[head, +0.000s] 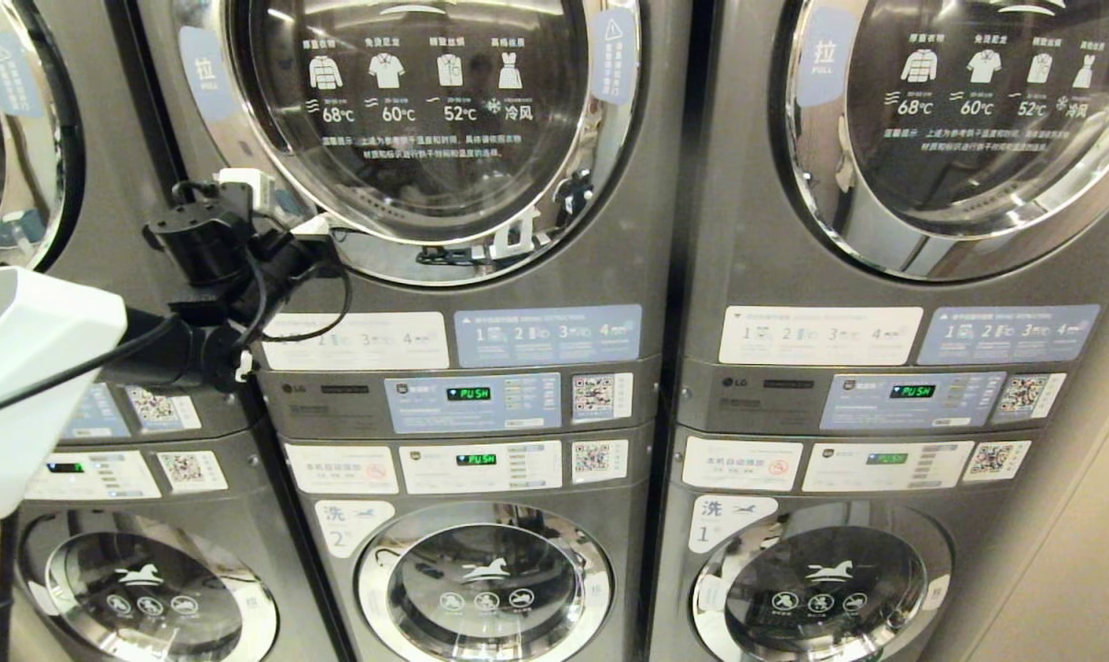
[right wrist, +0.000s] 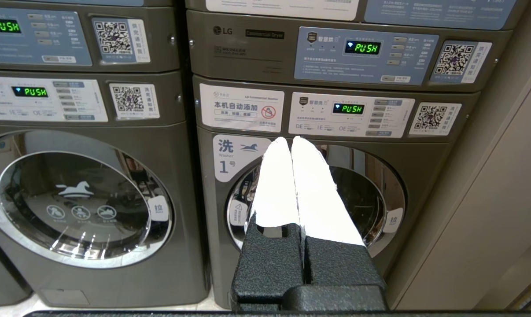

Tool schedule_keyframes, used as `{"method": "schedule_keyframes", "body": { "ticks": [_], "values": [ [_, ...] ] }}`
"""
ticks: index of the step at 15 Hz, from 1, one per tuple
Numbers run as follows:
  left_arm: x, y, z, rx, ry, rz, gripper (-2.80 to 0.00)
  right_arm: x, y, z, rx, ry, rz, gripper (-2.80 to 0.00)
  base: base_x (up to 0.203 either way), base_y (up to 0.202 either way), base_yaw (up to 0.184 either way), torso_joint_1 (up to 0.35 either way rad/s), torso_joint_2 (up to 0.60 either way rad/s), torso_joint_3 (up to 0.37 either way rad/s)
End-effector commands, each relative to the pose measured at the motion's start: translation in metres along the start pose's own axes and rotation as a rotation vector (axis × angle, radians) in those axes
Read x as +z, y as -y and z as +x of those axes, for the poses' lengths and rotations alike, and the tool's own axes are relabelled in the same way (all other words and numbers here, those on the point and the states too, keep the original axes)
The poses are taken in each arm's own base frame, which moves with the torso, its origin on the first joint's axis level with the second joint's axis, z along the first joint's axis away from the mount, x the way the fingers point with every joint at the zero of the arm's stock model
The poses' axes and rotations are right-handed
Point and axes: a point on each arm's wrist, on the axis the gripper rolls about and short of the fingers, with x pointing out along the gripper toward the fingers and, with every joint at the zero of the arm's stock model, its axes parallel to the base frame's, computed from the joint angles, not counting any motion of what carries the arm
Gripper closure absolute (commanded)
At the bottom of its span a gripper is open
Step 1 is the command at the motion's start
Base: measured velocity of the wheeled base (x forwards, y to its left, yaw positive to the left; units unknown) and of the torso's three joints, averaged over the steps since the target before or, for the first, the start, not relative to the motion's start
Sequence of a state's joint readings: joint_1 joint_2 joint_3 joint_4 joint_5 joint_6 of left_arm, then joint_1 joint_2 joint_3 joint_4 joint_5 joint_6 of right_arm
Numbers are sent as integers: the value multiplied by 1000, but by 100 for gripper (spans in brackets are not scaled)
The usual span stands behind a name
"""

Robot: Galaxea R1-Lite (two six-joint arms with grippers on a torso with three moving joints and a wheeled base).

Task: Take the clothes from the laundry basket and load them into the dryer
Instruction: Close the dryer

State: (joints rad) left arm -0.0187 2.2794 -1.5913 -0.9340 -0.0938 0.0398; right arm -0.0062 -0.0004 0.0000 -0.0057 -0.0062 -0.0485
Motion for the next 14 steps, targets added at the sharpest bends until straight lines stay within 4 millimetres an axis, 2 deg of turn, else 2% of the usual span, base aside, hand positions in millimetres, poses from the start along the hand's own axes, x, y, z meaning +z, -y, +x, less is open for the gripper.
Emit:
{"method": "schedule_keyframes", "body": {
  "ticks": [1, 14],
  "values": [
    [-5, 1, 1, -3, -3, -1, 0, 0, 0, 0, -1, 1, -1, 0, 0, 0, 0, 0, 0, 0],
    [-23, 6, 8, -14, -23, -4, 0, 0, 0, 0, 0, 2, 4, 0, 0, 0, 0, 0, 0, 0]
  ]
}}
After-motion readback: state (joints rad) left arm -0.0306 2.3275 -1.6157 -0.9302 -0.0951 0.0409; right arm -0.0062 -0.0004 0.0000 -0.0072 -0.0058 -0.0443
